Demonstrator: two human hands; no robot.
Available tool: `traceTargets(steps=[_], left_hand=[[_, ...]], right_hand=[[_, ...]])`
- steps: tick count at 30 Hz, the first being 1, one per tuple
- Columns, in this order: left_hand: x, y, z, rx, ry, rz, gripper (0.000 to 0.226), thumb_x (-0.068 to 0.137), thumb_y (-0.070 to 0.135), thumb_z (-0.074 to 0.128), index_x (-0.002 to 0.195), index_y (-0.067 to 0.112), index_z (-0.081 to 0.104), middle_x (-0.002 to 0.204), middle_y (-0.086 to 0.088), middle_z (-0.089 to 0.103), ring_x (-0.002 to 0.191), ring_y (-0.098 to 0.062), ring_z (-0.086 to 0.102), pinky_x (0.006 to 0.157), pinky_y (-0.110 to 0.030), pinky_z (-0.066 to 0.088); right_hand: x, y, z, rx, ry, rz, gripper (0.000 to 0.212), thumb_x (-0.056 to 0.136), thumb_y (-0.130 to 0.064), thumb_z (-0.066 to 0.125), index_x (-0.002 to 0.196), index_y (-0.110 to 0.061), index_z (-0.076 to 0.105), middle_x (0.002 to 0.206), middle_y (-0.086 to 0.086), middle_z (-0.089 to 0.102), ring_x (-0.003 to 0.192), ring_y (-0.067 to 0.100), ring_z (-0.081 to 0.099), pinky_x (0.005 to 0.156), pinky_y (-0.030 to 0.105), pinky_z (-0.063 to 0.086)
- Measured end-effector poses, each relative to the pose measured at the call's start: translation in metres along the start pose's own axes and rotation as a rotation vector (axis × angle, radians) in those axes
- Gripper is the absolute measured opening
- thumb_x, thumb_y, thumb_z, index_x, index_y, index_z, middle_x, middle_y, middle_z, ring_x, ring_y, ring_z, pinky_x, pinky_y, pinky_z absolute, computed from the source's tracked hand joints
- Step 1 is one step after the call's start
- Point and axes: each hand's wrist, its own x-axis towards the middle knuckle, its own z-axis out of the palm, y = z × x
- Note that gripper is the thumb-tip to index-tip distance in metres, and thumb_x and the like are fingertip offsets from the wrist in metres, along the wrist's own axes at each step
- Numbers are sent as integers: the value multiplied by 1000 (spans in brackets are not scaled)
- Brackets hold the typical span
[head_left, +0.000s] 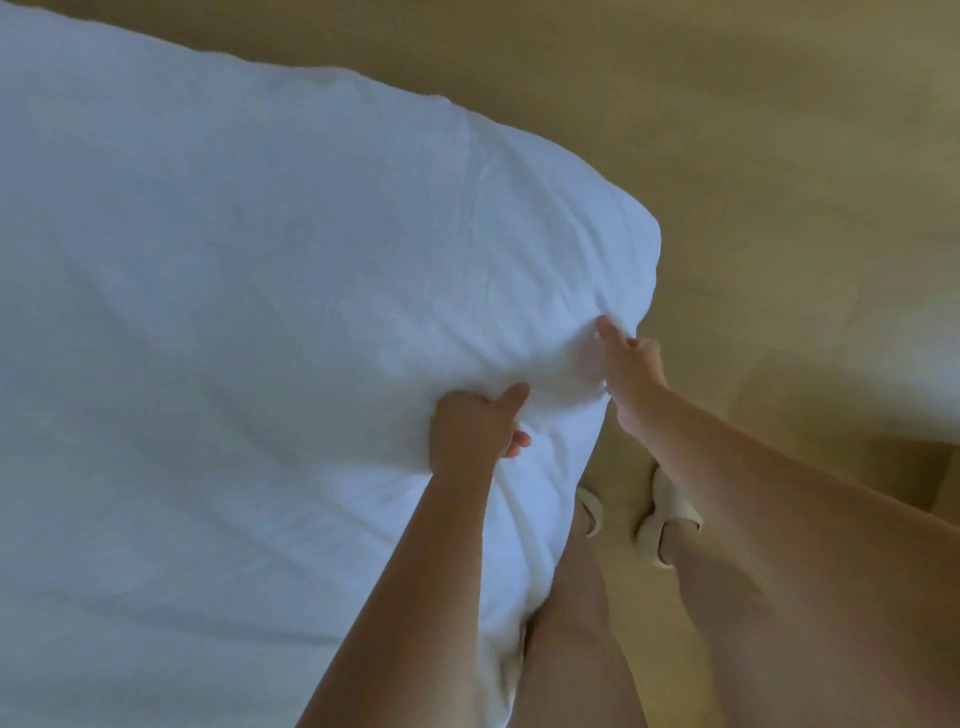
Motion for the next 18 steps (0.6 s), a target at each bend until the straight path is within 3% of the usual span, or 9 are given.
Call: traceTargets(steps=[2,4,6,8,11,15,17,18], left_hand=[[5,6,4,-165,-23,-77,37,85,18,64,50,8,57,40,-1,59,27,-5,45,34,-10,29],[3,10,7,-240,-4,-119,32,83,6,59,51,7,56,39,-1,58,25,-4,41,31,-9,25],[-4,10,5,-237,20,-108,30,83,5,60,54,6,56,37,1,57,25,-3,41,30,-9,25],[-17,8,-1,-201,9,-67,28,83,7,65,56,6,59,37,3,56,27,-1,43,32,-10,29],[-41,9,-2,-184,-37,4,27,84,10,68,57,6,62,39,3,56,33,-1,47,38,-10,35],[-62,29,17,-292,28,10,34,83,11,67,49,11,61,37,3,49,34,-4,43,40,-12,33],[-58,41,30,-322,111,-28,36,81,8,65,46,9,58,36,2,47,33,-7,41,38,-14,32],[-54,46,40,-303,178,-45,39,81,8,63,43,10,55,34,1,46,33,-11,40,39,-16,33]], right_hand=[[9,-3,3,52,61,107,63,79,-54,63,121,-11,45,123,7,50,102,24,53,73,32,39],[14,-7,5,135,0,202,76,70,-61,68,124,-14,43,119,3,53,99,22,53,72,31,41],[20,-13,3,165,-128,269,76,63,-68,71,118,-18,51,112,0,60,94,20,58,73,33,48],[26,-17,-3,256,-298,285,63,64,-68,71,107,-22,60,108,2,67,94,23,65,85,42,53],[35,-28,-13,366,-474,298,61,70,-66,68,114,-23,62,108,4,70,100,27,66,92,51,49],[32,-59,-43,134,-571,272,40,76,-45,74,106,-20,64,95,4,74,88,25,70,73,42,57],[35,-59,-76,140,-554,205,45,69,-39,80,106,-16,65,94,5,75,86,26,72,66,41,58],[34,-55,-95,200,-534,198,54,66,-40,81,110,-14,65,101,8,73,91,28,70,70,45,58]])
